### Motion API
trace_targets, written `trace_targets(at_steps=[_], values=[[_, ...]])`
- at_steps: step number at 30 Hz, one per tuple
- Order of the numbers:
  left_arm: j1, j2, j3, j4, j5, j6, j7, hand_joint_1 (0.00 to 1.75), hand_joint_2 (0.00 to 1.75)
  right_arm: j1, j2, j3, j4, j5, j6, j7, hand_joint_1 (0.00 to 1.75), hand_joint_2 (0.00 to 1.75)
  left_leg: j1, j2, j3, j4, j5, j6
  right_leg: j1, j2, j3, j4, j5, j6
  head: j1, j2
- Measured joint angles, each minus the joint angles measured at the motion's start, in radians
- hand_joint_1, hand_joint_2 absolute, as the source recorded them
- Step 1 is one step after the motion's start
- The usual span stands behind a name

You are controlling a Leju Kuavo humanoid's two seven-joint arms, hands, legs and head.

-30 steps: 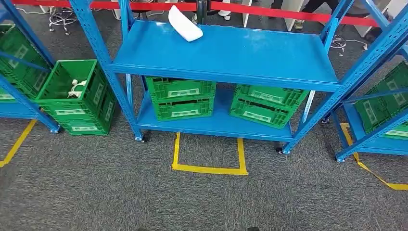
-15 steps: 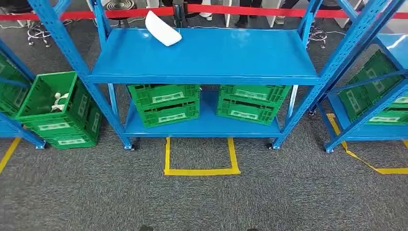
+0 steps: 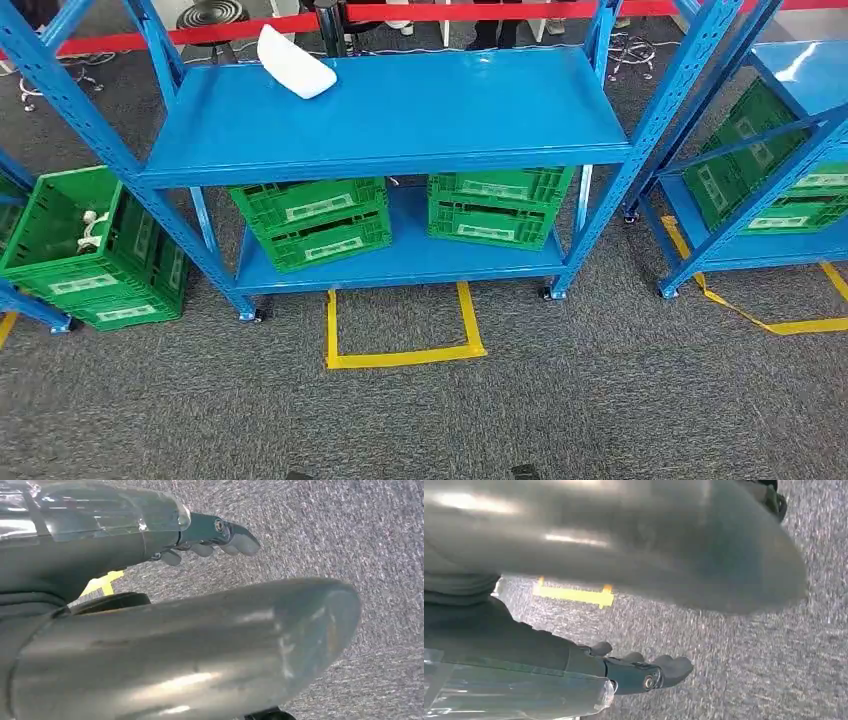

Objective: Take the parts from the cabinet and place them on the table.

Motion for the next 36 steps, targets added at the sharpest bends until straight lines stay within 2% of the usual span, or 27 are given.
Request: trace_targets(at_steps=[1, 2, 3, 11, 18, 32, 36], values=[[0.001, 0.000, 0.000, 0.000, 0.002, 0.000, -0.001, 0.00, 0.00, 0.001, 0.000, 0.000, 0.000, -0.003, 0.008, 0.003, 0.00, 0.00, 0.000, 0.000, 0.000, 0.000, 0.000, 0.000, 0.000, 0.000, 0.001, 0.000, 0.000, 0.000, 0.000, 0.000], [0.001, 0.000, 0.000, 0.000, 0.003, 0.000, -0.003, 0.00, 0.00, 0.001, 0.000, 0.001, 0.000, -0.010, 0.016, 0.007, 0.00, 1.75, -0.001, -0.001, 0.000, 0.000, 0.000, 0.000, -0.001, 0.000, 0.001, 0.000, 0.000, 0.000, 0.000, 0.000], [0.002, 0.000, 0.000, 0.000, 0.001, 0.003, -0.003, 0.00, 1.75, 0.002, 0.000, 0.003, 0.000, -0.011, 0.022, 0.010, 0.00, 1.75, -0.002, -0.002, 0.001, 0.000, 0.000, -0.001, -0.001, 0.000, 0.002, -0.001, 0.000, 0.000, 0.000, 0.000], [0.003, -0.003, 0.000, 0.000, -0.010, 0.016, 0.015, 0.00, 1.75, 0.003, 0.000, 0.008, 0.000, -0.034, 0.044, 0.018, 0.00, 1.75, -0.007, -0.005, 0.003, 0.001, 0.000, 0.000, -0.006, -0.002, 0.007, -0.004, 0.002, 0.003, 0.003, 0.000], [0.003, -0.010, 0.000, 0.000, -0.017, -0.004, 0.014, 0.00, 1.75, 0.003, -0.001, 0.008, 0.000, -0.040, 0.062, 0.018, 0.00, 1.75, -0.007, -0.007, 0.003, 0.001, -0.001, 0.001, -0.007, -0.003, 0.008, -0.006, 0.002, 0.004, 0.003, 0.000], [0.003, -0.011, 0.000, 0.000, -0.020, -0.003, 0.016, 0.00, 1.75, 0.003, -0.003, 0.008, 0.000, -0.042, 0.063, 0.018, 0.00, 1.75, -0.007, -0.008, 0.004, 0.001, -0.001, 0.001, -0.006, -0.004, 0.009, -0.006, 0.002, 0.004, 0.003, 0.000], [0.015, -0.013, 0.014, 0.000, -0.055, 0.005, 0.029, 0.00, 1.75, 0.014, -0.003, 0.006, 0.000, -0.005, 0.055, 0.027, 0.00, 1.75, -0.007, -0.008, 0.004, 0.001, -0.001, 0.001, -0.006, -0.004, 0.010, -0.006, 0.002, 0.004, 0.003, 0.000]])
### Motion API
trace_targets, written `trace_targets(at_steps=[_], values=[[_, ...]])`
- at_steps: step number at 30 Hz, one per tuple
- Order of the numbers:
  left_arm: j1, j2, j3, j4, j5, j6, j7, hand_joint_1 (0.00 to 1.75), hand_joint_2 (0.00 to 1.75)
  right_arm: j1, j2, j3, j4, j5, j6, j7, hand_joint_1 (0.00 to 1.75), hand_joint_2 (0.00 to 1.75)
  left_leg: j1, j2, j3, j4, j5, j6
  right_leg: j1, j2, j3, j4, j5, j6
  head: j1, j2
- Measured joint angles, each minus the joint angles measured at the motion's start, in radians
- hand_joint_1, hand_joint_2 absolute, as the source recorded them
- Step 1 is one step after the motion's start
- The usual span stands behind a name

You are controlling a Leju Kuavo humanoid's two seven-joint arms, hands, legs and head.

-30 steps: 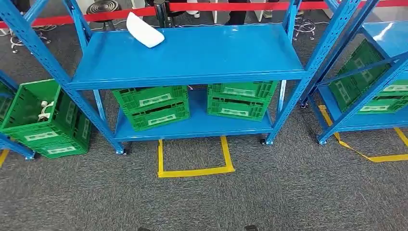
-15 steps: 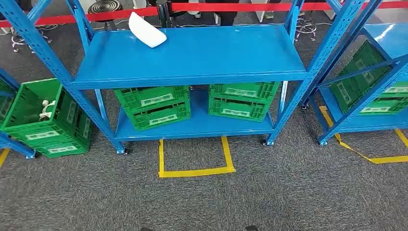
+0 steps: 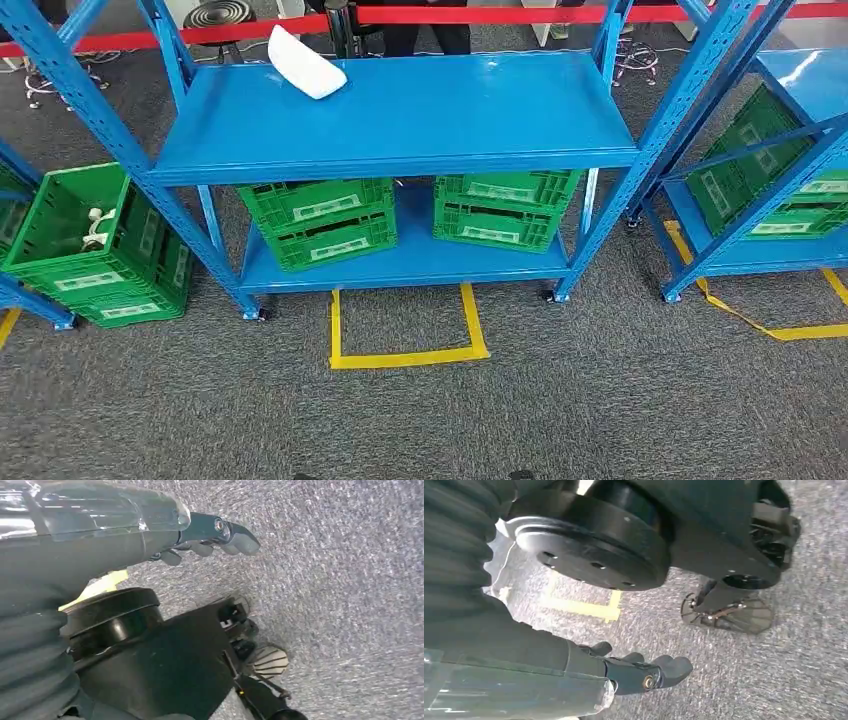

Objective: Take the parts from the cabinet and place them on the table.

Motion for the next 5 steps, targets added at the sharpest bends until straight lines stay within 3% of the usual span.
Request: trace_targets(at_steps=[5], values=[[0.023, -0.002, 0.054, -0.001, -0.071, -0.019, 0.003, 0.00, 1.75, 0.015, 0.000, -0.032, -0.006, 0.082, 0.009, 0.000, 0.00, 1.75, 0.000, 0.000, 0.000, 0.000, 0.000, 0.000, 0.000, 0.000, 0.000, 0.000, 0.000, 0.000, 0.000, 0.000]])
